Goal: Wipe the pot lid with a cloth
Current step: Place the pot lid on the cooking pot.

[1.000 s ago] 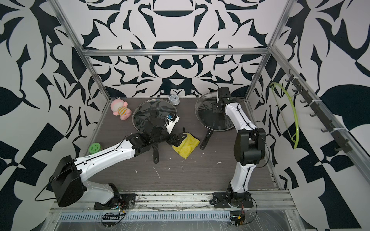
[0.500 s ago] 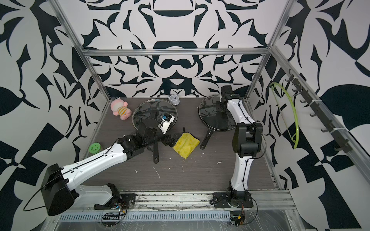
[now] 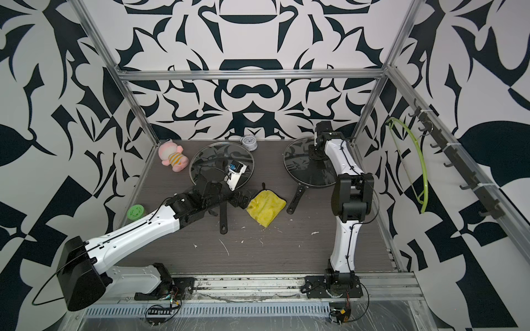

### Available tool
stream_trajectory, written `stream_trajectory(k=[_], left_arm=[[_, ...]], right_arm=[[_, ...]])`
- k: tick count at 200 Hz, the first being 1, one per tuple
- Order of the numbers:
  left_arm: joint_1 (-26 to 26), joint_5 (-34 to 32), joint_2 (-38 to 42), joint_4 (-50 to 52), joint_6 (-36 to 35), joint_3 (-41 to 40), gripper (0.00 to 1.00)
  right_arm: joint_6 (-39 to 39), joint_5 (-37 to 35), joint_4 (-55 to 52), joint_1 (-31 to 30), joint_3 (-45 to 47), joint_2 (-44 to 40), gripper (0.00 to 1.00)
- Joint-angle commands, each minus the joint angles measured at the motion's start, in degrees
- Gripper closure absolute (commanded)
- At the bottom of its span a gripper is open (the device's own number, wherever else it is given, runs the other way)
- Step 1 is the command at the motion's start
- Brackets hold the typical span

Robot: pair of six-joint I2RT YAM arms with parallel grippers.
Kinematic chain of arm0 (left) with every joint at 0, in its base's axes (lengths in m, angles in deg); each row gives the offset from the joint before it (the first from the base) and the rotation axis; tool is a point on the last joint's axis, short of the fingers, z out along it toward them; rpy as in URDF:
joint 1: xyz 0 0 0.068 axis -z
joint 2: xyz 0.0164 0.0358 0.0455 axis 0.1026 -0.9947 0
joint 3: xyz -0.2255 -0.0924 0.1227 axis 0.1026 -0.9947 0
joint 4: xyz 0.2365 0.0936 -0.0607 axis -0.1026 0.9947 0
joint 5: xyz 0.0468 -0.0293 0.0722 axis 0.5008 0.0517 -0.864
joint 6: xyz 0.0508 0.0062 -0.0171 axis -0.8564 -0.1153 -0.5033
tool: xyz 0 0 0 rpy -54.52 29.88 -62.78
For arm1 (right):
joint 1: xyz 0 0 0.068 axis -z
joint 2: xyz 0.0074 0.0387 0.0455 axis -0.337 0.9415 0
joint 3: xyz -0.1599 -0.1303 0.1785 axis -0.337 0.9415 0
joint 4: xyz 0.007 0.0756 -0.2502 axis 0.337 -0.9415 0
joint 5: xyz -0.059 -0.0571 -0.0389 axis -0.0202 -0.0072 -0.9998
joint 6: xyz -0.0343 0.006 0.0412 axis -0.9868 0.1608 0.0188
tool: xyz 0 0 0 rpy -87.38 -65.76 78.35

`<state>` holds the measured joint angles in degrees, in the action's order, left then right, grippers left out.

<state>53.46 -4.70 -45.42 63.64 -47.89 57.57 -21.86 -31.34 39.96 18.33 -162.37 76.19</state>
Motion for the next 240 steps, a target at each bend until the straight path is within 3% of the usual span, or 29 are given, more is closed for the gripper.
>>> stream_trajectory(k=[1, 33, 45, 51, 68, 90, 165, 179, 208, 240], left_arm=[[-0.52, -0.22, 1.23, 0.52, -0.05, -0.63, 0.01], [-1.13, -0.42, 1.03, 0.49, 0.01, -0.59, 0.01], [-1.54, -0.43, 0.94, 0.64, 0.53, -0.52, 0.01], [-1.84, -0.71, 0.99, 0.85, 1.17, -0.38, 0.01], [-2.5, -1.29, 0.99, 1.73, 2.85, 0.16, 0.01], [-3.39, -2.47, 1.1, 2.89, 4.68, 0.92, 0.01], [-9.55, -6.62, -2.1, 10.31, 14.92, 6.35, 0.01], [-11.36, -7.24, -4.21, 13.71, 16.5, 9.57, 0.01], [-13.96, -9.61, -10.16, 20.64, 17.47, 17.26, 0.01], [-16.44, -13.59, -18.3, 28.56, 17.18, 27.27, 0.01]], right_arm=[[-0.32, 0.77, 2.87, -0.45, -0.3, -5.35, 1.0], [-0.76, 0.43, 2.47, -0.44, -0.14, -4.43, 1.0], [-0.84, -0.22, 3.36, -0.41, -0.2, -4.12, 0.93], [-1.01, -0.33, 3.66, -0.43, -0.33, -3.92, 0.87], [-0.91, -0.19, 4.1, -0.44, -1.29, -3.91, 0.52], [-1.27, 0.09, 6.98, -0.43, 0.26, -5.75, 0.39], [-3.02, 5.27, 24.78, -2.93, 23.57, -24.16, 0.29], [-3.57, 5.99, 28.33, -5.01, 29.07, -28.47, 0.28], [-6.27, 6.52, 30.92, -11.0, 36.42, -35.08, 0.13], [-8.5, 6.66, 31.17, -17.8, 40.65, -39.48, 0.1]])
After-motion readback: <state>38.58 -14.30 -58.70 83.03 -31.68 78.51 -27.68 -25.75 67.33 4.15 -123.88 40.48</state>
